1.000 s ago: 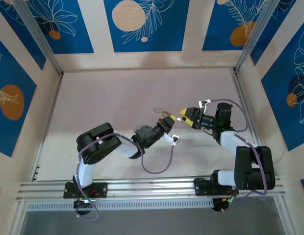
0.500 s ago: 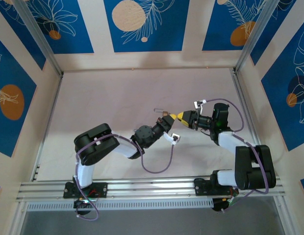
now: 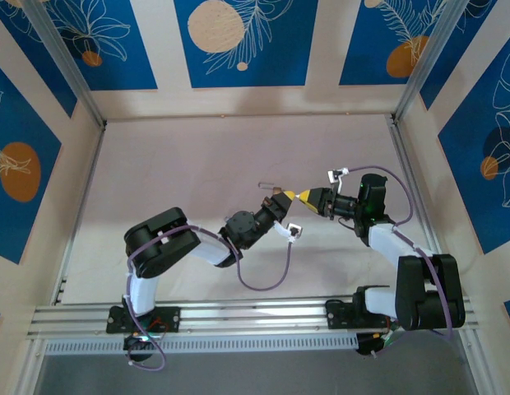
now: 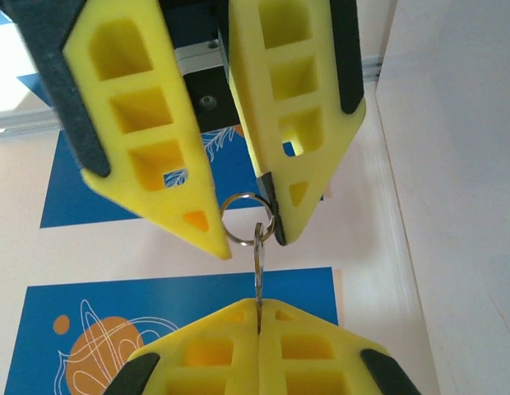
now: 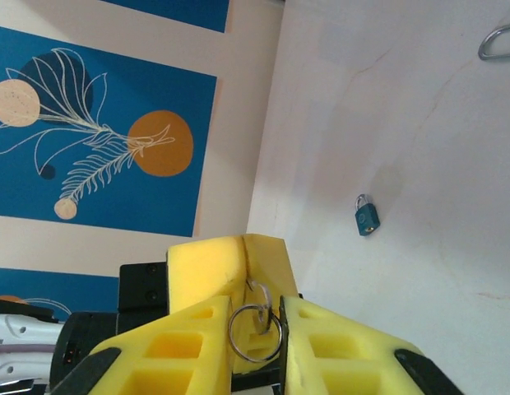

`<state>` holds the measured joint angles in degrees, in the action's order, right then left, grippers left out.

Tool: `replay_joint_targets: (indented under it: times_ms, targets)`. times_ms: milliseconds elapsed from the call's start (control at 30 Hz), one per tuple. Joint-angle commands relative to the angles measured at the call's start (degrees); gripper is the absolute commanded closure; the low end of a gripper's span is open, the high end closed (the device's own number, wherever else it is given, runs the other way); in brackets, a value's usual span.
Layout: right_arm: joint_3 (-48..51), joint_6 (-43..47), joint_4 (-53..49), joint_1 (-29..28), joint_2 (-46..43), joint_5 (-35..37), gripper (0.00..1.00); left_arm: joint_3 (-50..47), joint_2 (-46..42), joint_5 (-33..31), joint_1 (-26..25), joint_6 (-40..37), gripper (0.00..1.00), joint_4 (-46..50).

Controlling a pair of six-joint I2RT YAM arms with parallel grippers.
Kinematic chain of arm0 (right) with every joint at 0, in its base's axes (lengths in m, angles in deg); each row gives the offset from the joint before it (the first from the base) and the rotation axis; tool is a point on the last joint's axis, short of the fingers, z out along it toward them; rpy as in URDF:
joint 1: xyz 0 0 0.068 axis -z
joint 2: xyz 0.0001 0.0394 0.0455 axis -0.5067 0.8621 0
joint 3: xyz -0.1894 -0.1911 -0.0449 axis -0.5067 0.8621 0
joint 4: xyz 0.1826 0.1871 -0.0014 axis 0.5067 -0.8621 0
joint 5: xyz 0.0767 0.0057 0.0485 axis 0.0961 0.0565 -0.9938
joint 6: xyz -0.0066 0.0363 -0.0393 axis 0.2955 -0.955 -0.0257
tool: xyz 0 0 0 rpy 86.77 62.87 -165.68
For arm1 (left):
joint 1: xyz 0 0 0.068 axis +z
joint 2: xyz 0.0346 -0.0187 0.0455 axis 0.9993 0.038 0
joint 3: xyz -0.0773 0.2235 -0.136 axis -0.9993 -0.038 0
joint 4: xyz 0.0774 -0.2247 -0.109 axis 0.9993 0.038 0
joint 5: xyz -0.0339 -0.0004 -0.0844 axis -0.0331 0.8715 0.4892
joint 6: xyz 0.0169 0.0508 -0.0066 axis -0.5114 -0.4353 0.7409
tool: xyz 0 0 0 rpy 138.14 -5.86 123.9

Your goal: Unlock with the key

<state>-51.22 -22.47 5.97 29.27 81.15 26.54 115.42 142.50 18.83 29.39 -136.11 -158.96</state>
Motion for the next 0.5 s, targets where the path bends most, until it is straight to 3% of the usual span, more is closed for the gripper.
replay_joint_targets:
  times_ms: [0,467]
  targets:
    - [-0.2,1.4,-1.7,0.4,-0.2,0.7,0.82,-0.4,0.5,-0.5,-0.6,-0.7,1.0,-1.6]
    - [-1.5,-0.1,0.6,0.1,1.2,0.5,0.8,-0.3,1.2,-0.4,-1.3,-0.7,1.0,-1.6]
